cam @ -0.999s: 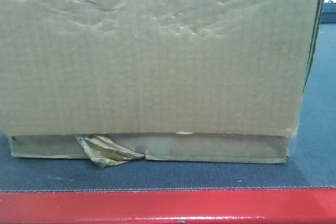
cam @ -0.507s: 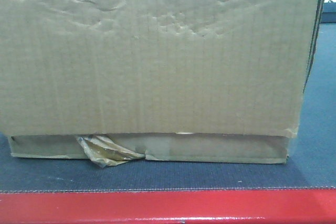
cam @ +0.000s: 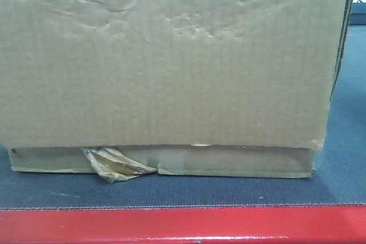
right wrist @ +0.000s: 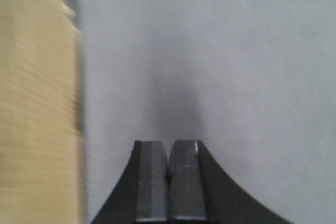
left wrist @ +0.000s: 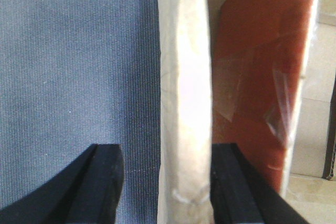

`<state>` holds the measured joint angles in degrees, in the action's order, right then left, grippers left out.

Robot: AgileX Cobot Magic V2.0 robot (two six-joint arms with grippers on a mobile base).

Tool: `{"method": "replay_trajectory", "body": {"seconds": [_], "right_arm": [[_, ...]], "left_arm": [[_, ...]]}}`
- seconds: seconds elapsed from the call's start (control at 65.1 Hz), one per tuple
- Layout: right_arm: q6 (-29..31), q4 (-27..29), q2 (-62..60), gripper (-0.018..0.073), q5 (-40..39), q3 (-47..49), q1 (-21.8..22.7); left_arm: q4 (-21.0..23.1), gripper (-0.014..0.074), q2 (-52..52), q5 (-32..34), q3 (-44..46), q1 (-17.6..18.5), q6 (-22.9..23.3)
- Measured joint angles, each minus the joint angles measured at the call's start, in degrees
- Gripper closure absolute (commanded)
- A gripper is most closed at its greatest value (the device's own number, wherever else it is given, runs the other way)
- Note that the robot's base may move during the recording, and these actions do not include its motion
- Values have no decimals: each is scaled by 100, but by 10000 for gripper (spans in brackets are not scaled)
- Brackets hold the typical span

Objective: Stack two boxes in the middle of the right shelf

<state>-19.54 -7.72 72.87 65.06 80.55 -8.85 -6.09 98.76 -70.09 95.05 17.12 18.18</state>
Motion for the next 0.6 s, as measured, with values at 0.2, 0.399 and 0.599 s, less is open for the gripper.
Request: {"method": "replay_trajectory", "body": {"seconds": [0.2, 0.399, 0.599], "right_arm": [[-110, -63, 734, 617, 424, 1114, -769], [-130, -63, 1380, 253, 444, 1666, -1155], [-130, 21, 1775, 221, 492, 1671, -1191]], "left_arm": [[0, 322, 0, 0, 0, 0, 0], [0, 322, 0, 0, 0, 0, 0], [10, 322, 0, 0, 0, 0, 0]]}}
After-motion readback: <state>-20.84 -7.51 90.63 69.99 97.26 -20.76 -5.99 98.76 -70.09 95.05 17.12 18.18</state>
